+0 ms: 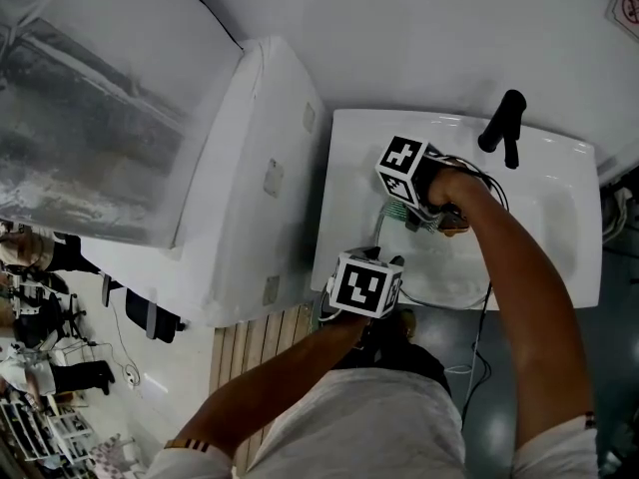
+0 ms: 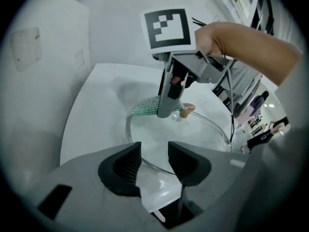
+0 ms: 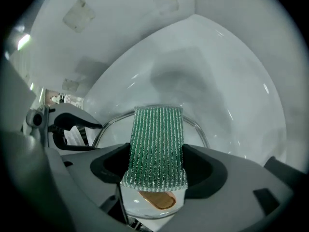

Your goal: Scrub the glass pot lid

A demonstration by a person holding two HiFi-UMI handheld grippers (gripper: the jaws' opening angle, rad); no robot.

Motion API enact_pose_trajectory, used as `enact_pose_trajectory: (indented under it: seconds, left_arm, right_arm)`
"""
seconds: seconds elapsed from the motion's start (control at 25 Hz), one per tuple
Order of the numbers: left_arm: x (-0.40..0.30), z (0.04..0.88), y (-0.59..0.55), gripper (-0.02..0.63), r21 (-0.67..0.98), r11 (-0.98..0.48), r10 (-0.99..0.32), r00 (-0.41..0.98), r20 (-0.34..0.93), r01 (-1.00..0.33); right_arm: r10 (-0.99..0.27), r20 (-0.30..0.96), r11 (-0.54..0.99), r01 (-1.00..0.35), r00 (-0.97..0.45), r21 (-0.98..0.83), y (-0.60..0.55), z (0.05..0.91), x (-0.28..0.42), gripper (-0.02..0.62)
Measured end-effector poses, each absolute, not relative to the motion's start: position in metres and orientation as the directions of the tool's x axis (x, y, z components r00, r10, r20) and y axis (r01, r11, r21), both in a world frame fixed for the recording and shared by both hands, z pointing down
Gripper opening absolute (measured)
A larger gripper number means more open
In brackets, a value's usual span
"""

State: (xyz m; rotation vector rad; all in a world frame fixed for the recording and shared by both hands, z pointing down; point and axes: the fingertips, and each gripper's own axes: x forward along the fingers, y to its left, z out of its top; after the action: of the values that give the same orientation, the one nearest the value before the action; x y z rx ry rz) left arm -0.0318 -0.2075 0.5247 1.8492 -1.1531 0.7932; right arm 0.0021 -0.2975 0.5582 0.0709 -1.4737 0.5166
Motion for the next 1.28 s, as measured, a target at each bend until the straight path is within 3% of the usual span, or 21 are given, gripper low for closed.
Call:
enact_pose_trajectory:
  seconds: [0.32,0.72,1.04,1.28]
  left_arm:
    - [-0.032,0.526,-0.207,0.175,0.312,-0.285,-0.42,0.411,0.809,-0.906]
    - [-0.029,0.524,-0.207,0.175,0.336,-0.295,-0.423,0.438,0.793,-0.894]
    - [-0.03,0.524,-0.206,0.169,0.335,-0.308,-0.424,0.444,0.789,-0.89]
    - [-0.03,0.524,-0.205,0.169,0.342,-0.309,-0.427,0.451,0.784,-0.887]
  right_arm:
    - [0.259,0.961,0.764,-0.587,-0.099,-0.266,-0.316,0.546,0.04,0.337]
    - [0.1,0.941,0.508,-0.796,-0.324,-0.329,-0.319,0.538,0.068,0.337]
    - [0.016,0.904,0.294,-0.862,-0.427,-0.413,-0.312,0.537,0.114,0.337]
    - [-0.072,0.831,0.062,-0.834,-0.552,-0.549,-0.303,0.545,0.145,0.337]
